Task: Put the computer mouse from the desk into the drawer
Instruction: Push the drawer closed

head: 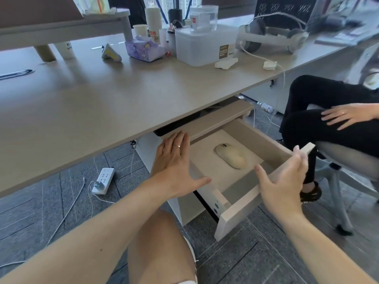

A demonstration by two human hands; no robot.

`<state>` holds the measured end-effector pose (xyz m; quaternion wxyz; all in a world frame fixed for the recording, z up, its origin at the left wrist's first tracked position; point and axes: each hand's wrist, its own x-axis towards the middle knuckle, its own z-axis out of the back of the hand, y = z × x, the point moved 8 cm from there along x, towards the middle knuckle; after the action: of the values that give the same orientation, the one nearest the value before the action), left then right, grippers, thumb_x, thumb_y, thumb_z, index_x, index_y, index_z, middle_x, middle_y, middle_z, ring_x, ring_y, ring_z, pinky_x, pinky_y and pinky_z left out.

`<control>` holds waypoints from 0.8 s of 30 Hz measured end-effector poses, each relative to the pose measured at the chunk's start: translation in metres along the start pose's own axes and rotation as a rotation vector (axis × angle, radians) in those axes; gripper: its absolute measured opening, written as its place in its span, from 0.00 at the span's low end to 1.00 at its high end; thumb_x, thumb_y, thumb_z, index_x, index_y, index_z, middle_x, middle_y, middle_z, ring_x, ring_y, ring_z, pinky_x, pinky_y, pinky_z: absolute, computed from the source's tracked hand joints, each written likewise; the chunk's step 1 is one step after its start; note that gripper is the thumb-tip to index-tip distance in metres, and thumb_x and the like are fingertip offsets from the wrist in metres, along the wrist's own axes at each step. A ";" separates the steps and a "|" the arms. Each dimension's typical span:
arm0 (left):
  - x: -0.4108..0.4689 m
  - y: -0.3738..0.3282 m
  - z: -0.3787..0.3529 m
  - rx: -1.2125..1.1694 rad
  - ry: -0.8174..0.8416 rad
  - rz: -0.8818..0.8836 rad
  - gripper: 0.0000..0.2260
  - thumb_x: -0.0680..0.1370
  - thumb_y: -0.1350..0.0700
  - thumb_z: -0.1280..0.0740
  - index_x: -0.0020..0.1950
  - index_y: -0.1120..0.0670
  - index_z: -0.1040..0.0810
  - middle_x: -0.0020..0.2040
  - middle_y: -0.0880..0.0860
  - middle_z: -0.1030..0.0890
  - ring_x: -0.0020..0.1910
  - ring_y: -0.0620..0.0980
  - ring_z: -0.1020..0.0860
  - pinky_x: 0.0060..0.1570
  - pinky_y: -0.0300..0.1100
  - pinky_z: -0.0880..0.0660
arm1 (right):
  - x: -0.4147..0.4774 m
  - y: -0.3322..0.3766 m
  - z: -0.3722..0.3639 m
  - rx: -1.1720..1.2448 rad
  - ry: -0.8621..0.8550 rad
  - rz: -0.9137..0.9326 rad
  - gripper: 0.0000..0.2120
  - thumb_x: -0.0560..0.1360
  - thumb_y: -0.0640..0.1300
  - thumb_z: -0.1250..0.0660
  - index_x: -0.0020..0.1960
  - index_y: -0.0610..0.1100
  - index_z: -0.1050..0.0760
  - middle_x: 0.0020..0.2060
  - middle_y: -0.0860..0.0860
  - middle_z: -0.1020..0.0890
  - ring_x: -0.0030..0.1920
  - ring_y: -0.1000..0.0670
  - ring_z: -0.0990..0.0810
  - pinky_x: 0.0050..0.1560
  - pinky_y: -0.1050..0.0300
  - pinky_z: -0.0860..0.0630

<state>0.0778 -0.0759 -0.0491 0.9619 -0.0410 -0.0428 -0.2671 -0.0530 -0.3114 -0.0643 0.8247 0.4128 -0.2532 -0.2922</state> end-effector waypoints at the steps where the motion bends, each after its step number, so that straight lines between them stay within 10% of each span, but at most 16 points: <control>1: 0.000 0.000 0.001 0.000 0.006 0.005 0.60 0.66 0.19 0.44 0.83 0.57 0.59 0.84 0.56 0.55 0.82 0.53 0.58 0.79 0.52 0.56 | -0.002 -0.004 0.001 0.092 -0.005 -0.077 0.48 0.75 0.50 0.28 0.82 0.50 0.58 0.82 0.47 0.55 0.81 0.47 0.53 0.79 0.46 0.51; 7: 0.000 -0.001 0.006 -0.080 0.060 0.045 0.62 0.63 0.18 0.42 0.83 0.56 0.57 0.85 0.54 0.54 0.82 0.51 0.58 0.79 0.50 0.57 | -0.016 -0.039 -0.030 0.533 0.103 -0.498 0.40 0.73 0.63 0.33 0.78 0.67 0.53 0.75 0.49 0.34 0.63 0.43 0.24 0.63 0.32 0.25; 24: 0.003 0.002 0.016 -0.110 0.165 0.028 0.65 0.59 0.15 0.42 0.84 0.54 0.56 0.85 0.52 0.54 0.82 0.50 0.57 0.79 0.53 0.53 | 0.029 -0.013 -0.102 0.516 0.270 -0.505 0.41 0.72 0.68 0.39 0.76 0.72 0.61 0.79 0.56 0.40 0.73 0.40 0.33 0.62 0.26 0.27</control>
<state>0.0806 -0.0746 -0.0325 0.9620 -0.0720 0.0518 -0.2581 0.0310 -0.2828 -0.1239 0.6215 0.6910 -0.0981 -0.3559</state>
